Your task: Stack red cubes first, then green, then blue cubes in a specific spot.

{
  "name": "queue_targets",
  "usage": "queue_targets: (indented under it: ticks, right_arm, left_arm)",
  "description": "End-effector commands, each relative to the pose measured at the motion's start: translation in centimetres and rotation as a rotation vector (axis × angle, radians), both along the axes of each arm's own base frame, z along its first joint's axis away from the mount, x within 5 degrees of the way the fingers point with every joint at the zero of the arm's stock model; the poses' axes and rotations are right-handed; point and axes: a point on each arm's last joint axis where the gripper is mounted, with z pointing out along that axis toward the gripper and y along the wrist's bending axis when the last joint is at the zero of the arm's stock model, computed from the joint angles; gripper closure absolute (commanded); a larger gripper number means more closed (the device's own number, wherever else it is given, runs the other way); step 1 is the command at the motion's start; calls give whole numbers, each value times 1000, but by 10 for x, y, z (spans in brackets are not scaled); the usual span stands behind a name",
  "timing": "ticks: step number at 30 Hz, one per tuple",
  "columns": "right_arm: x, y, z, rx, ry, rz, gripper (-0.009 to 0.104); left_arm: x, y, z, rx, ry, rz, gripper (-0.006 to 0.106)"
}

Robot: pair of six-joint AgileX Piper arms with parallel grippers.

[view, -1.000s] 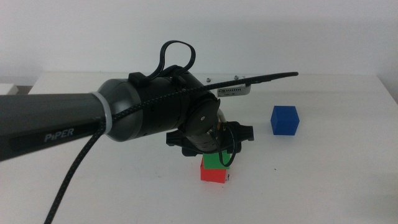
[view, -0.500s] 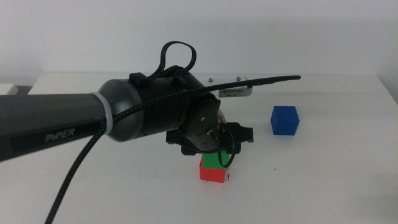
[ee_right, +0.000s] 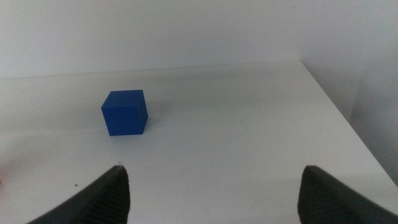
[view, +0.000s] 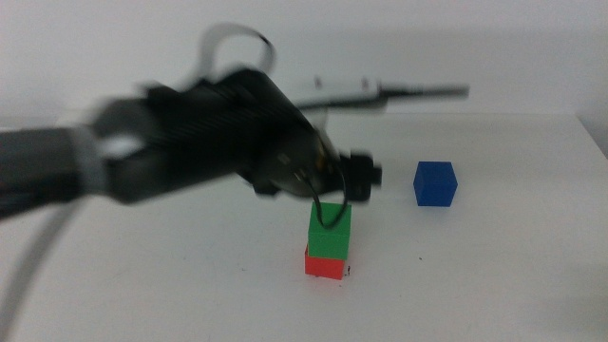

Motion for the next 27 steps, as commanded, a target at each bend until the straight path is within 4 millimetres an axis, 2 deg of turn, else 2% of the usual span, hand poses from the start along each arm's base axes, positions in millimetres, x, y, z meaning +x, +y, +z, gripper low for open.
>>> queue_targets:
  ticks: [1,4,5,7,9,12,16,27]
  right_arm:
    - [0,0,-1,-9,-1,-5,2]
    - [0,0,-1,-9,-1,-5,2]
    - [0,0,-1,-9,-1,-5,2]
    - [0,0,-1,-9,-1,-5,2]
    - [0,0,-1,-9,-1,-5,2]
    - [0,0,-1,-9,-1,-5,2]
    - [0,0,-1,-9,-1,-5,2]
    - [0,0,-1,-9,-4,-5,2]
  left_arm:
    - [-16,16,55,-81,-121,-31,7]
    - [-54,46,114,-113,-241,-196,7]
    - [-72,62,131,-103,-286,-255,7]
    - [-109,96,154,-105,-356,-320,7]
    - [-143,128,163,-157,-410,-327,7]
    - [-176,159,172,-245,-486,-322,7]
    - [-195,178,176,-243,-495,-321,7]
    - [-196,181,173,-200,-479,-331,7]
